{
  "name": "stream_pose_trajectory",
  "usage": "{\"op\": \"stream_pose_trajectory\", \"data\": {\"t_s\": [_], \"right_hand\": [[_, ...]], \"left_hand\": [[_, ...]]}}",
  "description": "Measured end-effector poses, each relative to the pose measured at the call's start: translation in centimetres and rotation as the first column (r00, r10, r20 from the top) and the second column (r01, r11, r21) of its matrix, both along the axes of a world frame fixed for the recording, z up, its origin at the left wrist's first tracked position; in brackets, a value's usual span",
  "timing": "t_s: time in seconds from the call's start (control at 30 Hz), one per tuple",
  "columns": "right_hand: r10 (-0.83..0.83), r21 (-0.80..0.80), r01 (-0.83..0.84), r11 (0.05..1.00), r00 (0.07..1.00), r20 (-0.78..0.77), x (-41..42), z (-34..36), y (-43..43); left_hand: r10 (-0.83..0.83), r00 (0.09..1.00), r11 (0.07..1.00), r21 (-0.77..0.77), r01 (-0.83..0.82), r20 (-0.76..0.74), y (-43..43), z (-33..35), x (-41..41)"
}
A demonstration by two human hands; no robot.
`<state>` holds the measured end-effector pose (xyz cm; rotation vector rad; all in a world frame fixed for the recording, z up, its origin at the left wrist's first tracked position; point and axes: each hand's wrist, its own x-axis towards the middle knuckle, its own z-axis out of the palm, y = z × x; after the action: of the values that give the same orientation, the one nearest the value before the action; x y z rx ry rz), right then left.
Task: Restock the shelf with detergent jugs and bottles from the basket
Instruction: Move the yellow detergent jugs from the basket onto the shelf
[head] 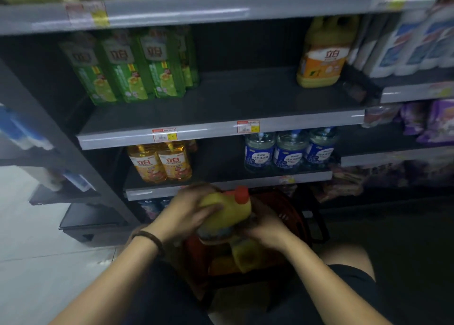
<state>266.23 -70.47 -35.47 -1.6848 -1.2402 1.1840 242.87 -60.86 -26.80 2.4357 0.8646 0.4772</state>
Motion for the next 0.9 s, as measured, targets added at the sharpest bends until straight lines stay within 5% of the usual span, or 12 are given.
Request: {"op": "stream_pose_trajectory", "data": {"t_s": [0.23,0.47,0.53,0.67,0.9], "right_hand": [[-0.055,0.23,0.07,0.971,0.996,-0.073,2.6,11.6,-0.5],[-0.132,0.447,0.223,0.866,0.965,-0.227,5.3,23.4,-0.9],[-0.148,0.48,0.274,0.833,0.947,-0.284,6.3,26.4,-0.7],[-0.172,0.547,0.313,0.776,0.94,-0.294,9.2,32.8,0.7],[-0.219,0.572,0.291,0.767,0.956,-0.193,14.5,42.3,5.3]], "left_hand": [[0.016,0.994,0.999,0.039,-0.021,0.111,0.1,13.2,3.4],[0.206,0.815,0.942,-0.336,-0.014,0.542,1.0,22.8,6.7],[0.202,0.814,0.89,-0.449,0.078,0.544,0.9,23.6,7.5],[0.055,0.829,0.87,-0.434,0.234,0.557,0.8,25.8,10.9],[0.166,0.733,0.864,-0.456,0.215,0.66,4.7,33.0,17.3]]}}
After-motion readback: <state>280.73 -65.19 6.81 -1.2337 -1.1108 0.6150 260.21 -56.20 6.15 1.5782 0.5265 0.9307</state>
